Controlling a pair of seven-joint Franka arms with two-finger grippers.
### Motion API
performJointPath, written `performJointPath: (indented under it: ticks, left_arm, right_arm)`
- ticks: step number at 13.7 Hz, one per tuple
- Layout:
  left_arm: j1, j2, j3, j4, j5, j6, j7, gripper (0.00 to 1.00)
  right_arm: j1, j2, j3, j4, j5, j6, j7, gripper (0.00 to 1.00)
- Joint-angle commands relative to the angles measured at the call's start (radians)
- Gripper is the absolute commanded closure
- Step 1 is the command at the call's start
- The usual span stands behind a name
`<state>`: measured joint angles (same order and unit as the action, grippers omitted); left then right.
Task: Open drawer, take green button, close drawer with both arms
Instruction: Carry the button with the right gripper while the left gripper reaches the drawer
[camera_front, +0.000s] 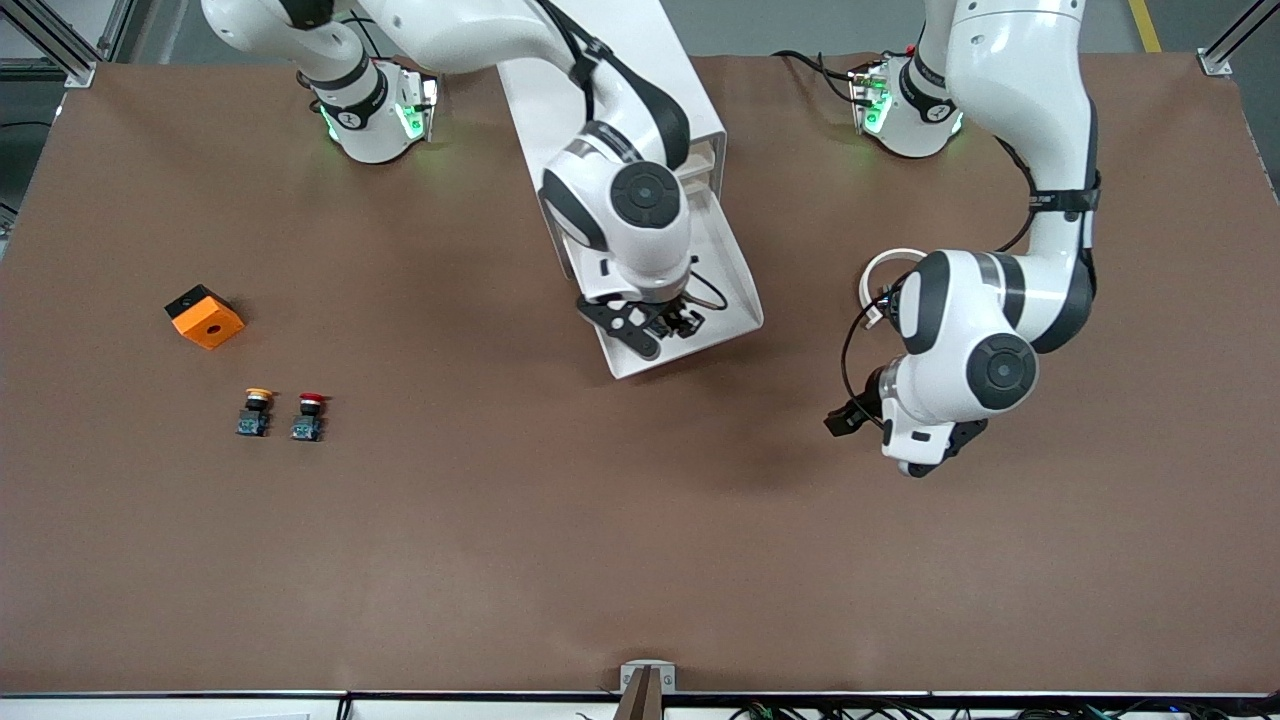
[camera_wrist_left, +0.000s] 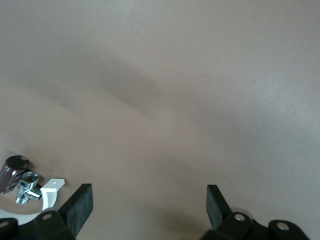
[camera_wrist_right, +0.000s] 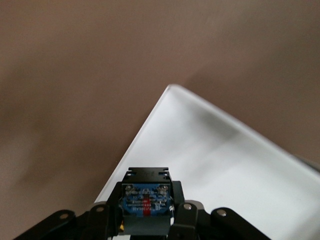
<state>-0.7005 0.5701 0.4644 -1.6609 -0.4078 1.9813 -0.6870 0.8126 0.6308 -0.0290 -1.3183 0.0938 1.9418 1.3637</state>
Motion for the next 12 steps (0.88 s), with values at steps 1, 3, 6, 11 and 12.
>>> performJointPath:
  ticks: [1,3,6,11,12]
  left_arm:
    - [-0.030,-0.039,0.002,-0.068,0.024,0.062,0.004,0.00]
    - [-0.054,-0.035,0.000,-0.076,0.023,0.080,0.000,0.00]
    - [-0.099,-0.032,-0.001,-0.108,0.023,0.148,0.000,0.00]
    - [-0.183,-0.029,-0.007,-0.151,0.023,0.228,0.006,0.00]
    - [-0.201,-0.021,-0.007,-0.151,0.023,0.228,0.004,0.00]
  right_arm:
    - [-0.113,-0.123,0.008,-0.032,0.017,-0.159,-0.229,0.85]
    - [-0.199,-0.180,0.003,-0.042,0.003,-0.242,-0.447,0.85]
    - [-0.402,-0.204,0.005,-0.047,0.004,-0.310,-0.871,0.81]
    - [-0.624,-0.195,0.003,-0.172,-0.054,-0.144,-1.284,0.81]
    - [-0.641,-0.195,0.003,-0.209,-0.072,-0.095,-1.290,0.81]
